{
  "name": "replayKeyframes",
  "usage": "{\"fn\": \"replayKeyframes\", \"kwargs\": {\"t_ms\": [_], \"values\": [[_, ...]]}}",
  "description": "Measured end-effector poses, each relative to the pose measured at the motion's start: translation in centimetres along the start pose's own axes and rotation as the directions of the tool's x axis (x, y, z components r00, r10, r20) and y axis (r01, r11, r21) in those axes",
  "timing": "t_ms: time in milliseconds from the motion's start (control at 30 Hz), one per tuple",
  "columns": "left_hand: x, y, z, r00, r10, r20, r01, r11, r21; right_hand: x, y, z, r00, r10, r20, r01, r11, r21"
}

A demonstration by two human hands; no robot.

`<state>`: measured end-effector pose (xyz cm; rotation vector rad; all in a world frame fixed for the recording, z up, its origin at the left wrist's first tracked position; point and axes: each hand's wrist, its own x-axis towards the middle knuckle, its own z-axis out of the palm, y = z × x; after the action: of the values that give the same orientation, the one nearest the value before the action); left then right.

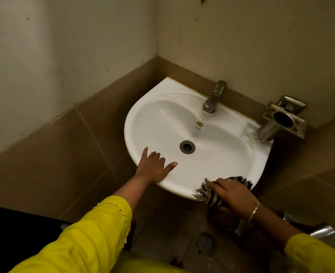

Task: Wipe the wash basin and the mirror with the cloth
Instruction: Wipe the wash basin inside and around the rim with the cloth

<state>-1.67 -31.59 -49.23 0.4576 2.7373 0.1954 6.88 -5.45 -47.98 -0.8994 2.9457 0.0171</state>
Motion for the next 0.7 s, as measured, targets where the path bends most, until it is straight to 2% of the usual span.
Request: {"fn": "replayKeyframes", "kwargs": {"t_ms": [67, 133, 267, 367, 534, 600, 667, 700], "values": [[0.3, 0.4, 0.1, 0.998, -0.062, -0.033, 0.06, 0.997, -0.056, -0.2, -0.3, 0.3, 0.997, 0.06, -0.039, -0.059, 0.998, 0.018], [0.6, 0.8, 0.1, 0.987, -0.133, -0.09, 0.125, 0.988, -0.094, -0.3, -1.6, 0.6, 0.975, 0.165, -0.151, -0.154, 0.985, 0.084], [0.7, 1.0, 0.8, 0.972, -0.169, -0.165, 0.166, 0.986, -0.031, -1.4, -1.6, 1.7, 0.905, 0.309, -0.292, -0.257, 0.945, 0.204], [0.7, 1.0, 1.0, 0.968, -0.162, -0.194, 0.164, 0.987, -0.005, -2.7, 1.6, 2.0, 0.899, 0.322, -0.295, -0.264, 0.939, 0.221], [0.8, 1.0, 1.1, 0.967, -0.166, -0.192, 0.172, 0.985, 0.016, -2.7, 6.2, 1.1, 0.88, 0.423, -0.216, -0.385, 0.901, 0.198], [0.8, 1.0, 1.1, 0.968, -0.168, -0.186, 0.175, 0.984, 0.021, -2.3, 5.3, 1.2, 0.823, 0.525, -0.217, -0.495, 0.85, 0.18], [0.9, 0.9, 1.2, 0.969, -0.167, -0.182, 0.174, 0.984, 0.025, -1.7, 3.2, 1.7, 0.698, 0.68, -0.222, -0.646, 0.733, 0.212], [0.9, 0.9, 1.3, 0.969, -0.166, -0.182, 0.173, 0.985, 0.024, -1.3, 2.3, 1.8, 0.64, 0.747, -0.18, -0.712, 0.664, 0.227]]}}
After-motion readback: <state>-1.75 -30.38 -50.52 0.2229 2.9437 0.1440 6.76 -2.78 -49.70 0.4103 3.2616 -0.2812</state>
